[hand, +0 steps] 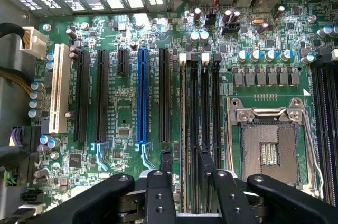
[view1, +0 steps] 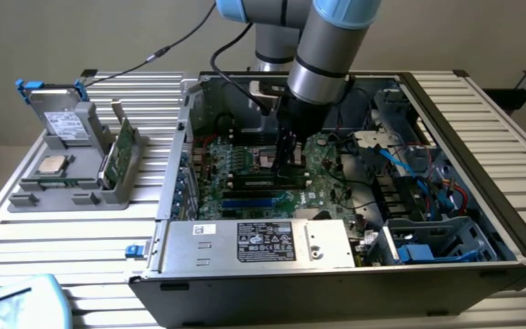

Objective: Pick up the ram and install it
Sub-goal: 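Insert the ram into the slot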

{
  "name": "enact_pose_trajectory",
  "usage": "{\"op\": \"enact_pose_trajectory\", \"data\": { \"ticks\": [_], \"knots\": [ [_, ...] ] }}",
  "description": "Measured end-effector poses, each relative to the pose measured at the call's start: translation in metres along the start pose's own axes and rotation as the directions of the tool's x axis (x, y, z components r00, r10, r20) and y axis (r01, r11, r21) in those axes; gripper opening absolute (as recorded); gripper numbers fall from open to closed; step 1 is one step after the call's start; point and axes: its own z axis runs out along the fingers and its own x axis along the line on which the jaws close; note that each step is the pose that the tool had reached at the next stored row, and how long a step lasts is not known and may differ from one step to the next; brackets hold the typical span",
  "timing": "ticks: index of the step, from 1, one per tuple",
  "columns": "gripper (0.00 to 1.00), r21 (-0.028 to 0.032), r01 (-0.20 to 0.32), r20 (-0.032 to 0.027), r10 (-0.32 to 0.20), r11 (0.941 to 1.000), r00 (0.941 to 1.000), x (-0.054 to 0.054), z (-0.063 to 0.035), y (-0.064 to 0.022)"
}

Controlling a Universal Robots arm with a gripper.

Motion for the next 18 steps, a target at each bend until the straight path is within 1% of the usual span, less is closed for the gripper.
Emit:
{"op": "enact_pose_trajectory", "data": {
  "ticks": [4, 6, 7, 8, 9, 10, 11, 13, 14, 15, 16, 18],
  "knots": [
    [0.34, 0.0016, 0.0, 0.0, 0.0, 1.0, 1.0, -0.001, 0.0006, 0.0082],
    [0.34, 0.0024, 0.0, -0.0001, 0.0, 1.0, 1.0, -0.001, -0.0011, 0.0104],
    [0.34, 0.0038, 0.0, -0.0002, 0.0, 1.0, 1.0, -0.001, -0.0023, 0.0111],
    [0.34, 0.0068, 0.002, -0.0004, -0.002, 1.0, 1.0, 0.0, -0.0033, 0.0121],
    [0.34, 0.0122, 0.003, -0.0005, -0.003, 0.9999, 1.0, 0.0, -0.0041, 0.0132],
    [0.34, 0.0217, 0.003, -0.0004, -0.003, 0.9998, 1.0, 0.0, -0.0046, 0.0141],
    [0.34, 0.0359, 0.003, -0.0002, -0.003, 0.9994, 1.0, 0.0, -0.0049, 0.0147],
    [0.34, 0.0611, 0.003, 0.0, -0.003, 0.9981, 1.0, 0.0, -0.0056, 0.0159],
    [0.34, 0.0706, 0.003, 0.0001, -0.003, 0.9975, 1.0, 0.0, -0.0057, 0.0166],
    [0.34, 0.0761, 0.004, 0.0, -0.004, 0.9971, 1.0, 0.0, -0.0058, 0.0178],
    [0.34, 0.0797, 0.004, 0.0, -0.004, 0.9968, 1.0, 0.0, -0.0059, 0.0193],
    [0.34, 0.0819, 0.005, -0.0002, -0.005, 0.9966, 1.0, 0.0, -0.0076, 0.0226]
  ]
}}
